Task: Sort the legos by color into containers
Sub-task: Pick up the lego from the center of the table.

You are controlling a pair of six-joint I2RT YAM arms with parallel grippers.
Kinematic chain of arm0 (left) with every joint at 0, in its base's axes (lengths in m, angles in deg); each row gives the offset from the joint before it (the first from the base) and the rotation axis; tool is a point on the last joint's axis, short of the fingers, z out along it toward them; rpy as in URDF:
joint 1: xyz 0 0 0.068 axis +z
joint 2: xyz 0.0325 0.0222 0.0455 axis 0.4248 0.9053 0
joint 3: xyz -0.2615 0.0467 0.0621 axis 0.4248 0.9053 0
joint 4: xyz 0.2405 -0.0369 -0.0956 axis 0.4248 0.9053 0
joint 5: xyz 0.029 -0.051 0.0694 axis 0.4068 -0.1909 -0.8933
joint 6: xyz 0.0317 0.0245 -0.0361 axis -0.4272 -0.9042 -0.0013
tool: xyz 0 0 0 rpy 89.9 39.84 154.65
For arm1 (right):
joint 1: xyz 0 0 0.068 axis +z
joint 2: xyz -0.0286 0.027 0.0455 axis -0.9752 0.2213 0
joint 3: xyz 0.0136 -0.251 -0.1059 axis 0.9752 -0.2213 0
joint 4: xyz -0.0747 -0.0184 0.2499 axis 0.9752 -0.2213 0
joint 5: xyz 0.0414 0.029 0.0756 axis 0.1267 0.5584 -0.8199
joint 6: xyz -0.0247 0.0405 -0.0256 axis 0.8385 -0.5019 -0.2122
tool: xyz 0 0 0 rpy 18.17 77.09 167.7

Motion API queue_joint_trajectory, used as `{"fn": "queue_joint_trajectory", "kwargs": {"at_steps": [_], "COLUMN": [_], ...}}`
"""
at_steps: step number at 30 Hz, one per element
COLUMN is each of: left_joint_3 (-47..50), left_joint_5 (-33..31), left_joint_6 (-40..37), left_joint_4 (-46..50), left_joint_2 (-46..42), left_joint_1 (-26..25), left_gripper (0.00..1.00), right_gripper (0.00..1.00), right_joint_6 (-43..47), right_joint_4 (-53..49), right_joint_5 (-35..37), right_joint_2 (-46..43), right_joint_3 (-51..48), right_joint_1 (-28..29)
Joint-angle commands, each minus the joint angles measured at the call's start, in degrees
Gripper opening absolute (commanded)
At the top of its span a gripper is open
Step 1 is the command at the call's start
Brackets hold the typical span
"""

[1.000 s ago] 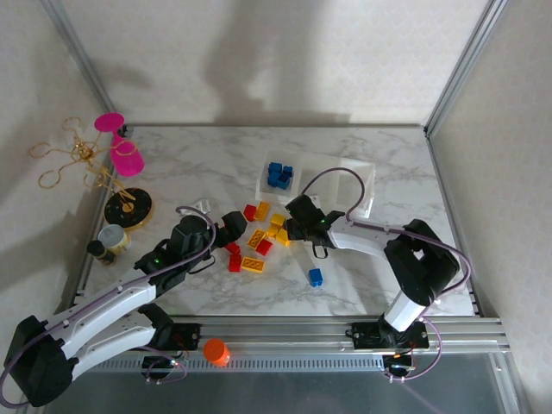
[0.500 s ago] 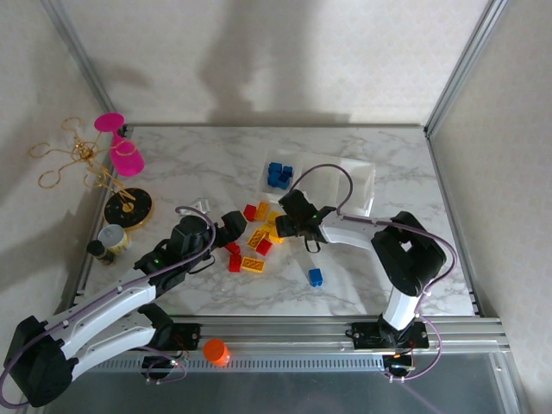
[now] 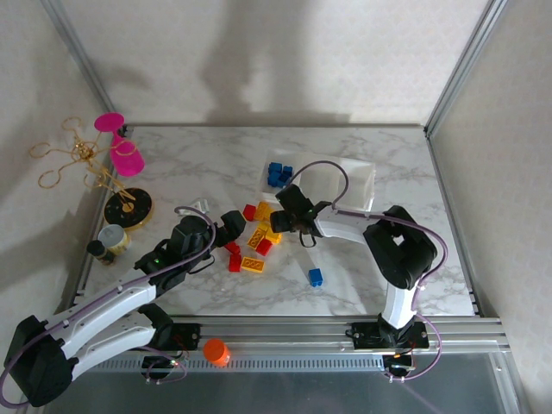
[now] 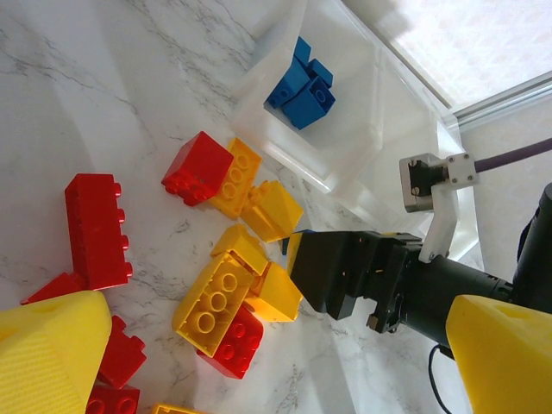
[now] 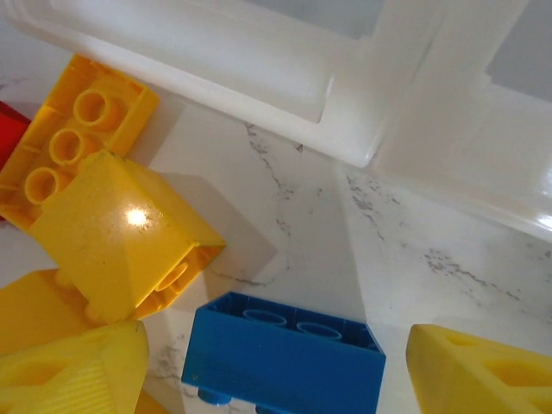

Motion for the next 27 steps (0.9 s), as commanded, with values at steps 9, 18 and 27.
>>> {"fn": "queue_joint_trajectory", "kwargs": {"at_steps": [9,18,27], "left_joint_3": [-1.2,-1.8,-4.3], "left_joint_5": [-1.4,-1.2,-1.4], "left_joint_6": [-1.0,-1.4,-4.2], "left_joint_4": [0.5,0.1,0.3], "left_joint_2": [0.2,0.7,1.4], "left_joint_1": [-0.5,-0.5,-0.1], "left_gripper": [1.0,1.0,1.0], "right_gripper": [0.62,0.46,0.44], "right_joint_6": [-1.9,-1.7,0.0], "right_joint_4": [-1.8,-3.4,-6.6], "right_joint_5": [3.2,2.9,4.4], "right_joint_2": [1.6,-3.0,-9.1], "right_joint_3": [2.3,0.9,4.6], "right_joint_1": [-1.1,-1.0,-1.0]}}
